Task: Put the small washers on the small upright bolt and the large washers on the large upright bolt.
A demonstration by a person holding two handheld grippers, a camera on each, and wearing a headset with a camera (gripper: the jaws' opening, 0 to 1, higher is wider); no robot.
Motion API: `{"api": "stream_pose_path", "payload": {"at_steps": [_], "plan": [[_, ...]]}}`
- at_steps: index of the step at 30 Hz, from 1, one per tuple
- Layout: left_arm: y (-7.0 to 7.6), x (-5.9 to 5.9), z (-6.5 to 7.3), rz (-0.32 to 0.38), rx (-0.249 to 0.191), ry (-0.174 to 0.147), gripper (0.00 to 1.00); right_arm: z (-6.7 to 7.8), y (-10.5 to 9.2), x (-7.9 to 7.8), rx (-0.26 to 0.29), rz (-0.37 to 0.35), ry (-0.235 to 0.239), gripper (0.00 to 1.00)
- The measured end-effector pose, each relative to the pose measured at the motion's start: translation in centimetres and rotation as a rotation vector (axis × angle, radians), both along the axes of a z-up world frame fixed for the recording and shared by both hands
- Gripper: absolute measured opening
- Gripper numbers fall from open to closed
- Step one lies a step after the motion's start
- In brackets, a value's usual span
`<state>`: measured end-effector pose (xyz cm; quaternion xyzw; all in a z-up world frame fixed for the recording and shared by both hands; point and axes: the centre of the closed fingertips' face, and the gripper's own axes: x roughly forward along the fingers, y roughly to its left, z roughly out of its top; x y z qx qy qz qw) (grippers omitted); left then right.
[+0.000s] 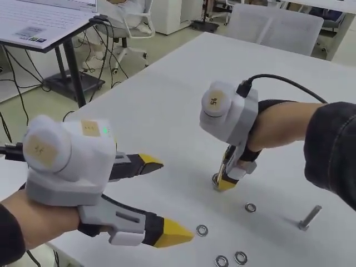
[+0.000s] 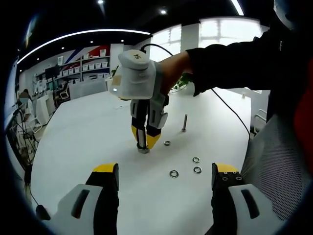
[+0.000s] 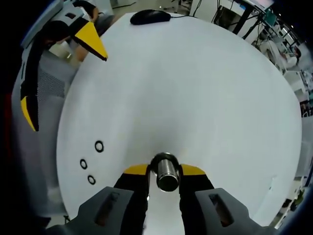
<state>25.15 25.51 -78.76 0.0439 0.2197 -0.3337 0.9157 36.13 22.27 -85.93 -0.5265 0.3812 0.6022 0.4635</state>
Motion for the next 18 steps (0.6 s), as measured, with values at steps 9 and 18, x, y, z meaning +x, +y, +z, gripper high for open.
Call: {"api": "stream_pose_path", "payload": {"at_steps": [9, 18], "plan": [[0.00, 0.02, -0.05, 0.000, 0.000, 0.001, 0.77, -0.09, 0.01, 0.03, 0.011, 0.016, -0.003, 0.25], [-0.02, -0.02, -0.17, 0.000, 0.002, 0.003, 0.77, -0.20, -0.30, 0.36, 0.016, 0.012, -0.004, 0.27]]}}
